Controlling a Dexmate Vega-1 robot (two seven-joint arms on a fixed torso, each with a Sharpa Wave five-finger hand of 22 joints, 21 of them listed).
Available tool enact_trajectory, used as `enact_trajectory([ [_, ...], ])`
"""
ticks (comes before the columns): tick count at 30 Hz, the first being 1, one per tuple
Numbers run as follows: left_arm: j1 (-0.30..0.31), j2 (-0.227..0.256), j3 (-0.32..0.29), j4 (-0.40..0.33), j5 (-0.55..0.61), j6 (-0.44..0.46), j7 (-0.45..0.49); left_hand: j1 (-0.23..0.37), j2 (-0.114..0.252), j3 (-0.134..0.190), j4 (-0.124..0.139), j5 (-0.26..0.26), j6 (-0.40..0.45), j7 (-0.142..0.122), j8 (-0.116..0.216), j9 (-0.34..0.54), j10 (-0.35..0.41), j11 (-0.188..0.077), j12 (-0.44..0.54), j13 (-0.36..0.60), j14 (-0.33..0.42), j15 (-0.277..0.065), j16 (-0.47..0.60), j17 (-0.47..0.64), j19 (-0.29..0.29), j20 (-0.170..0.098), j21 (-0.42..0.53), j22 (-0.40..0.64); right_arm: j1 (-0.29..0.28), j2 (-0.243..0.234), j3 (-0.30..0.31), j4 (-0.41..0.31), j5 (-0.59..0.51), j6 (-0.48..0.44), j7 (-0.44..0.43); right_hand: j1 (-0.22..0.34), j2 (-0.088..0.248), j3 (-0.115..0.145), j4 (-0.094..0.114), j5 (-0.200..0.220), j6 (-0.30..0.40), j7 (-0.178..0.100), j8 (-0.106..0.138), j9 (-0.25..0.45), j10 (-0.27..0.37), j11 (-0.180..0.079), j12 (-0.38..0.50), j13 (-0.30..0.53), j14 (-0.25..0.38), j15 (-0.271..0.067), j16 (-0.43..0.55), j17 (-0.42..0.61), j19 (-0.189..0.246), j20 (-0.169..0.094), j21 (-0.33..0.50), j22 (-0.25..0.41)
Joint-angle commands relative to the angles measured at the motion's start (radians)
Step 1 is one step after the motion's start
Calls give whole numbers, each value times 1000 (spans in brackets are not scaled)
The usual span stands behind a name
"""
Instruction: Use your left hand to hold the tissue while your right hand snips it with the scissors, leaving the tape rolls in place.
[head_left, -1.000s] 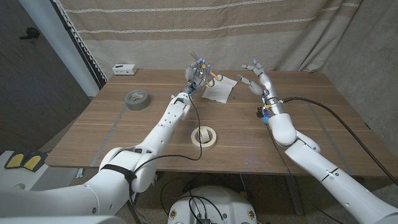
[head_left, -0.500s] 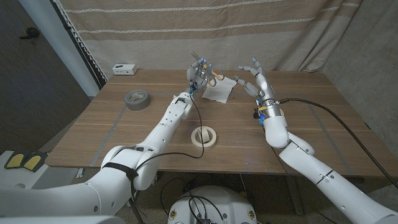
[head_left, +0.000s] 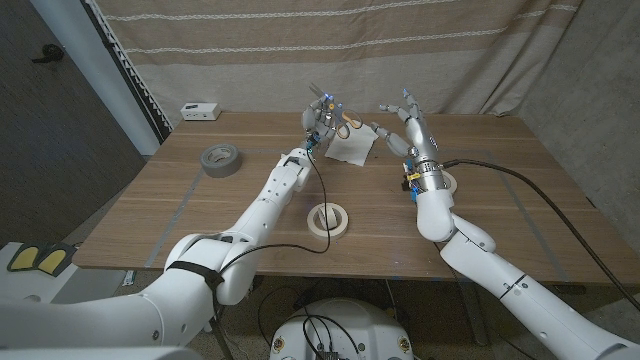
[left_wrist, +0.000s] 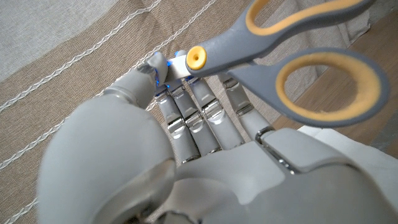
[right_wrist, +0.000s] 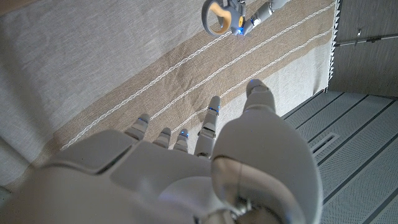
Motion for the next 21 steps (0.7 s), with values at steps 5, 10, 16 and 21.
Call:
enact_trajectory([
  [5,-1,-8,0,-6,-11,12,2,3,8,18,14,6,7,-8,6,2,10,-2,3,3,-3,-2,1,3,-5,-107,4,0,29,0,-45,9,-52,-5,5,7,-11,-5,12,10,-9,0,-4,6,-4,46,0,0,-45,2,2,4,-21,-3,-6,4],
  [10,-10,-11,0,5,-10,7,-11,4,8,17,13,6,7,-9,6,1,10,-2,3,3,-3,-3,2,4,-5,-107,5,0,33,-1,-52,8,-60,-14,14,8,-11,-6,13,11,-6,-3,-3,8,-5,52,-1,0,-47,5,2,4,-23,-2,-7,4],
  [16,-22,-19,1,30,-13,16,-30,3,8,17,13,6,8,-9,6,1,10,-1,3,3,-4,-3,2,4,-6,-107,5,0,42,1,-69,10,-109,-45,1,8,-13,-12,20,16,-67,32,-27,15,-7,68,-3,0,-47,7,4,5,-23,-3,-5,4],
  [21,-21,-23,2,31,-14,24,-34,3,8,17,14,6,7,-9,5,2,10,-1,3,3,-4,-2,2,4,-6,-107,5,0,44,5,-75,5,-128,-73,-7,7,-12,-13,22,18,-53,29,-21,18,-5,71,-3,0,-46,8,5,5,-23,-1,-4,4],
])
